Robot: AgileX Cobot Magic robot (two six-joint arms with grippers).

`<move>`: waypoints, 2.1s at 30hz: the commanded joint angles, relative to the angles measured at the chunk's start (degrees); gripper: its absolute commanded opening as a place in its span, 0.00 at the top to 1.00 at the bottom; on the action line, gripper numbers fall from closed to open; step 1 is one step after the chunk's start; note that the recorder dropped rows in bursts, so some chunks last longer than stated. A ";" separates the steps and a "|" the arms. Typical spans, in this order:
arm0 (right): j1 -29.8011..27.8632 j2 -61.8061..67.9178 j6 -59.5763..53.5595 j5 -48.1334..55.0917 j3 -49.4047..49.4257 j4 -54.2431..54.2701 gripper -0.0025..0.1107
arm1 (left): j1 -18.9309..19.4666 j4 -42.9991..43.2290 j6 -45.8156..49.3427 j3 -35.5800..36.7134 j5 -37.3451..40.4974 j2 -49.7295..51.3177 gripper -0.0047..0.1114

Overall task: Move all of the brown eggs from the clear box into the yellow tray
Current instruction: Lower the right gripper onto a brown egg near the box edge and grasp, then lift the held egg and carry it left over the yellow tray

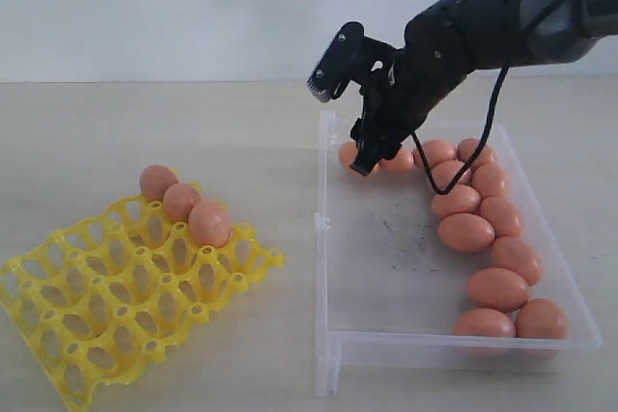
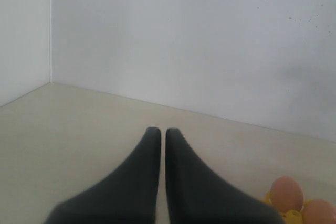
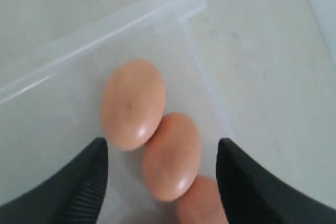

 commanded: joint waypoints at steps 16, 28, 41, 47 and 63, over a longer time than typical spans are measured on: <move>-3.85 8.93 -12.74 41.35 -32.12 28.60 0.54 | 0.09 -0.51 -0.51 -0.04 -0.66 -0.14 0.93; -3.85 16.95 -16.87 39.14 -32.12 23.43 0.40 | 0.09 -0.51 -0.51 -0.04 -0.77 -0.14 0.93; -3.85 20.29 -19.34 31.96 -32.12 22.04 0.41 | 0.09 -0.51 -0.51 -0.04 -0.66 -0.14 0.93; -3.85 22.09 -18.72 27.18 -32.12 21.98 0.42 | 0.09 -0.51 -0.51 -0.04 -0.66 -0.14 0.93; -3.85 22.24 -5.37 21.60 -31.98 29.84 0.98 | 0.09 -0.51 -0.51 -0.04 -0.80 -0.14 0.93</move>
